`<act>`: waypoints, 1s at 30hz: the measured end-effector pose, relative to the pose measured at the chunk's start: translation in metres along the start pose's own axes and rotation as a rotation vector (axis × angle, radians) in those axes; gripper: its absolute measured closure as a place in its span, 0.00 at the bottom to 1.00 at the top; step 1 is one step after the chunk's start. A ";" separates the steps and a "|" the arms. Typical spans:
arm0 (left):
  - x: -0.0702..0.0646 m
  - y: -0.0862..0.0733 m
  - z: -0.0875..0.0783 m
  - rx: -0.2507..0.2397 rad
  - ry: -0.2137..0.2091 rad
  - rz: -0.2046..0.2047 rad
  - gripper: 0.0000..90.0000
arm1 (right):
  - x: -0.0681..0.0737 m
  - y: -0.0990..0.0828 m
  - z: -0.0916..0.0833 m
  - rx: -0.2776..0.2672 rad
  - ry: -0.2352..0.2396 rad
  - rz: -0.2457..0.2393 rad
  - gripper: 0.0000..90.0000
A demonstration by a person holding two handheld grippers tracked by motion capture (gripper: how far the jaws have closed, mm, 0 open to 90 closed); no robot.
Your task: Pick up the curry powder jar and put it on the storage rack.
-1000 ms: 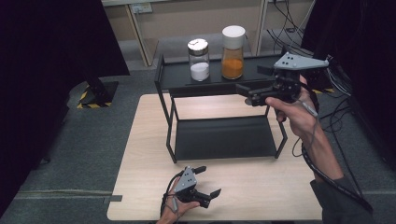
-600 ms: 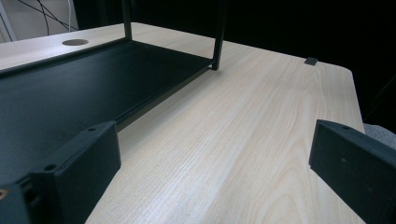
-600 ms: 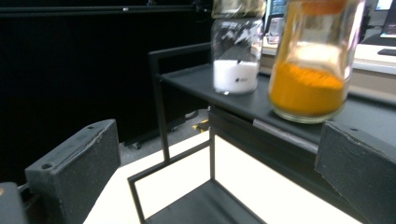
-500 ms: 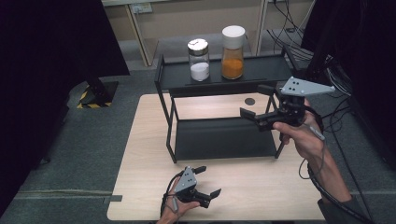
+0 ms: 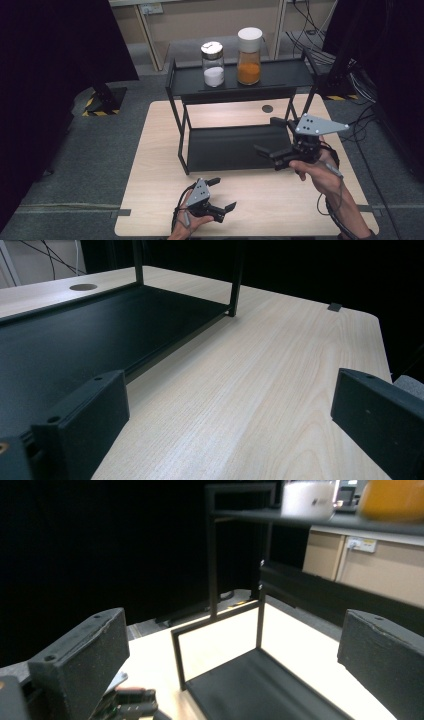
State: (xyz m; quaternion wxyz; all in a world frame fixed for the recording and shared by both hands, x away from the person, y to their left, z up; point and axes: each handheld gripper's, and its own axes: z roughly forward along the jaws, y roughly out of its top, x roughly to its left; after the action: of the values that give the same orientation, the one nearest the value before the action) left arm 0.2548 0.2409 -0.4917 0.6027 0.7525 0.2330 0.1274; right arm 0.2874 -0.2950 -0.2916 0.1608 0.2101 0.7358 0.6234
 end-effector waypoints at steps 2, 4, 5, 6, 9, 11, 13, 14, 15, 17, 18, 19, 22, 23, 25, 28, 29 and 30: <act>0.000 0.000 0.000 0.000 0.000 -0.001 0.02 | 0.002 -0.008 0.001 0.006 -0.001 -0.001 0.00; 0.000 0.000 0.000 -0.001 0.001 -0.001 0.02 | 0.005 -0.016 0.001 0.014 -0.003 -0.007 0.00; 0.000 0.000 0.000 -0.001 0.002 -0.001 0.02 | 0.005 -0.019 0.002 0.017 -0.002 -0.008 0.00; 0.000 0.000 -0.001 0.000 0.002 0.001 0.02 | 0.005 -0.023 0.003 0.019 0.002 -0.006 0.00; 0.001 0.000 -0.001 0.000 0.002 0.002 0.02 | 0.008 -0.032 0.003 0.013 0.006 -0.006 0.00; 0.001 0.000 -0.001 0.000 0.003 0.000 0.02 | 0.011 -0.038 0.004 0.015 0.008 -0.009 0.00; 0.001 0.000 -0.001 0.000 0.003 0.000 0.02 | 0.013 -0.041 0.005 0.024 0.010 -0.010 0.00; 0.001 0.000 -0.001 0.000 0.002 0.000 0.02 | 0.015 -0.043 0.005 0.028 0.008 -0.015 0.00; 0.001 0.000 -0.001 0.000 0.002 0.000 0.02 | 0.017 -0.046 0.004 0.031 0.005 -0.021 0.00; 0.001 0.000 -0.001 0.000 0.002 0.000 0.02 | 0.018 -0.050 0.004 0.033 0.010 -0.022 0.00; 0.000 0.000 -0.001 0.000 0.002 -0.001 0.02 | 0.019 -0.052 0.004 0.037 0.011 -0.025 0.00; 0.000 0.000 -0.001 0.000 0.003 -0.001 0.02 | 0.021 -0.055 0.004 0.043 0.007 -0.027 0.00; 0.000 0.000 -0.001 -0.004 0.003 -0.004 0.02 | 0.023 -0.064 0.003 0.046 0.003 -0.025 0.00; 0.000 0.000 -0.001 -0.003 0.004 -0.004 0.02 | 0.023 -0.067 0.002 0.047 0.001 -0.021 0.00; 0.000 0.000 -0.001 -0.002 0.004 -0.003 0.02 | 0.024 -0.073 0.002 0.054 -0.007 -0.018 0.00; 0.000 0.000 -0.001 -0.002 0.005 -0.002 0.02 | 0.025 -0.083 0.002 0.067 -0.005 0.001 0.00; 0.000 0.000 -0.001 -0.001 0.005 -0.002 0.02 | 0.025 -0.086 0.002 0.072 -0.007 -0.003 0.00; 0.000 0.000 -0.001 -0.003 0.005 -0.003 0.02 | 0.025 -0.090 0.002 0.076 -0.008 -0.004 0.00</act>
State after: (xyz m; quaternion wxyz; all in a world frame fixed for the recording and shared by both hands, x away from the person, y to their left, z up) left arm 0.2545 0.2421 -0.4915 0.6034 0.7510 0.2355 0.1285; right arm 0.2568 -0.2923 -0.3795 0.1569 0.2170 0.7587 0.5939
